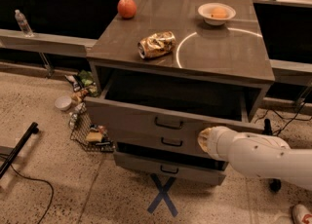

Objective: Close top drawer

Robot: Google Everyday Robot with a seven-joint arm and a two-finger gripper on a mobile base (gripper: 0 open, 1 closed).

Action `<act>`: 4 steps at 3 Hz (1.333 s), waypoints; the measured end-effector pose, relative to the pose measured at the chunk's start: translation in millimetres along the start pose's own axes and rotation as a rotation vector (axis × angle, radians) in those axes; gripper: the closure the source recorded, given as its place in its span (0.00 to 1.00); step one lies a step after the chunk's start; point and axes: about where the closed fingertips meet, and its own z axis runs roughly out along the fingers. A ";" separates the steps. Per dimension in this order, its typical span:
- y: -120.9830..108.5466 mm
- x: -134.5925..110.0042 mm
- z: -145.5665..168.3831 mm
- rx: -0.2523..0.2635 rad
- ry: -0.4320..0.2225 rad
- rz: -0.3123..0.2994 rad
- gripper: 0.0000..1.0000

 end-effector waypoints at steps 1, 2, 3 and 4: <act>-19.9 0.5 26.1 0.016 0.018 -0.021 1.00; -34.3 2.1 39.6 0.035 0.041 -0.032 1.00; -46.7 4.2 47.1 0.053 0.063 -0.048 1.00; -55.9 9.3 48.1 0.072 0.087 -0.054 1.00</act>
Offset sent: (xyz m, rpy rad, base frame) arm 0.0737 0.0096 -0.0094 -0.0905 -0.0479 -0.0424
